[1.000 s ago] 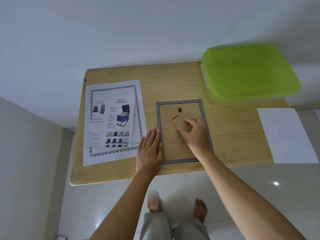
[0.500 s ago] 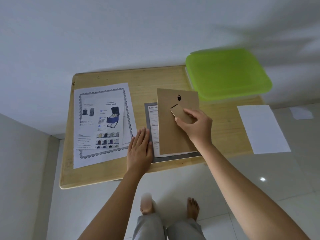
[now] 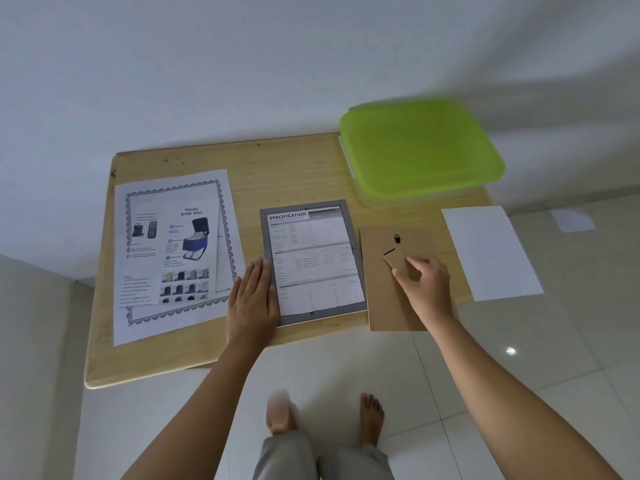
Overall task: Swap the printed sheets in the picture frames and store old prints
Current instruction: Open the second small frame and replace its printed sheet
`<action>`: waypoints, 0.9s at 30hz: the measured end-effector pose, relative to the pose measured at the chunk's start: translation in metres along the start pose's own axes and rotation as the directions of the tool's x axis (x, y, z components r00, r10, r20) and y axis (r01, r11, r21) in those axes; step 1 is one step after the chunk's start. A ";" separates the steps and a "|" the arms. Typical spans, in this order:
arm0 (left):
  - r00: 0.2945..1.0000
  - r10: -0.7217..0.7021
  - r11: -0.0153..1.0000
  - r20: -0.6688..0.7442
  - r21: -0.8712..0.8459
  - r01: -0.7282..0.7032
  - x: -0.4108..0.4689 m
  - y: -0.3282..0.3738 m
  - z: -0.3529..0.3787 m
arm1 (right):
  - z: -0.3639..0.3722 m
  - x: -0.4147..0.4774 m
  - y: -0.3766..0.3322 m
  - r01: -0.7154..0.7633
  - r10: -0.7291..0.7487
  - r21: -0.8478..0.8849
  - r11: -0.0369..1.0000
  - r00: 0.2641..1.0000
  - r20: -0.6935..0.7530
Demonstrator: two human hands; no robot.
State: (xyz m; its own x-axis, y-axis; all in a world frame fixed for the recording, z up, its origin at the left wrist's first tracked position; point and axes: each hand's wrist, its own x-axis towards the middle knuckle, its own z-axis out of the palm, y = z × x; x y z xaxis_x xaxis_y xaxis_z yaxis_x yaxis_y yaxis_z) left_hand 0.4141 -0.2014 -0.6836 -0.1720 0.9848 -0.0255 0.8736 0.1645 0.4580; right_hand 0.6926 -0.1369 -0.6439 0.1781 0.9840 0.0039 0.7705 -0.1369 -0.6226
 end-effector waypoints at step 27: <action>0.998 -0.017 1.000 0.054 0.006 0.017 -0.027 -0.005 -0.011 | 0.073 -0.087 -0.075 0.174 -0.154 -0.061 0.983 0.957 0.246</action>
State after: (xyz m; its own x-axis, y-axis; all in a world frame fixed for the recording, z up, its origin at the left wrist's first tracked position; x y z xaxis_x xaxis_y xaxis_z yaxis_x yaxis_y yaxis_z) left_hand 0.4094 -0.2299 -0.6750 -0.1622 0.9834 -0.0808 0.8731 0.1812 0.4526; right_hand 0.5749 -0.2036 -0.6545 -0.0988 0.9907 -0.0932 0.8256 0.0293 -0.5635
